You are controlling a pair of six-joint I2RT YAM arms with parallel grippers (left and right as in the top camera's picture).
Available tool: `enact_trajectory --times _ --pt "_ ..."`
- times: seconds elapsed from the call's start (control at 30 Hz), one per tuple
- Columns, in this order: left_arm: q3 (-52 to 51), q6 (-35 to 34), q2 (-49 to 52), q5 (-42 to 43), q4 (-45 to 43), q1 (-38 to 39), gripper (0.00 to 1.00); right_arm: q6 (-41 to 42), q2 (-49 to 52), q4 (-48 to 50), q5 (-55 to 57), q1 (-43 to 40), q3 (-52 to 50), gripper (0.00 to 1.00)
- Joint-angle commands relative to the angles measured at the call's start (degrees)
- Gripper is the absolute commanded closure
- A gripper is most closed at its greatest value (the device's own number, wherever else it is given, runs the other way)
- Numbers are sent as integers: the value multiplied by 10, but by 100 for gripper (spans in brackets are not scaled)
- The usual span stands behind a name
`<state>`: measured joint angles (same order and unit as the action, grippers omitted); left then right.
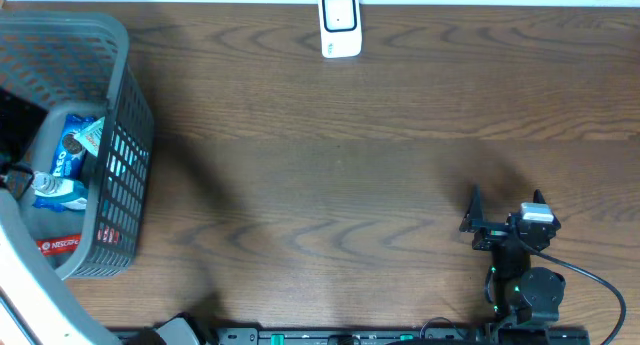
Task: Scan the item barcode
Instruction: 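Reach the left gripper into the basket and grasp the teal bottle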
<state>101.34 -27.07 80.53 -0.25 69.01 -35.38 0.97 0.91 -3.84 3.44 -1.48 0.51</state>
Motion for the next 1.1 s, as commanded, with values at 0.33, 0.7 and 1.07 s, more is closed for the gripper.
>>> enact_trajectory --times 0.33,0.7,1.07 --pt "5 -87 129 0 102 -22 2 -6 -2 0 5 6 -2 1" --pt "-11 -89 185 -5 104 -24 2 -6 -2 0 5 6 -2 1" --pt "-99 -118 195 -54 36 -26 2 -6 -2 0 5 6 -2 1"
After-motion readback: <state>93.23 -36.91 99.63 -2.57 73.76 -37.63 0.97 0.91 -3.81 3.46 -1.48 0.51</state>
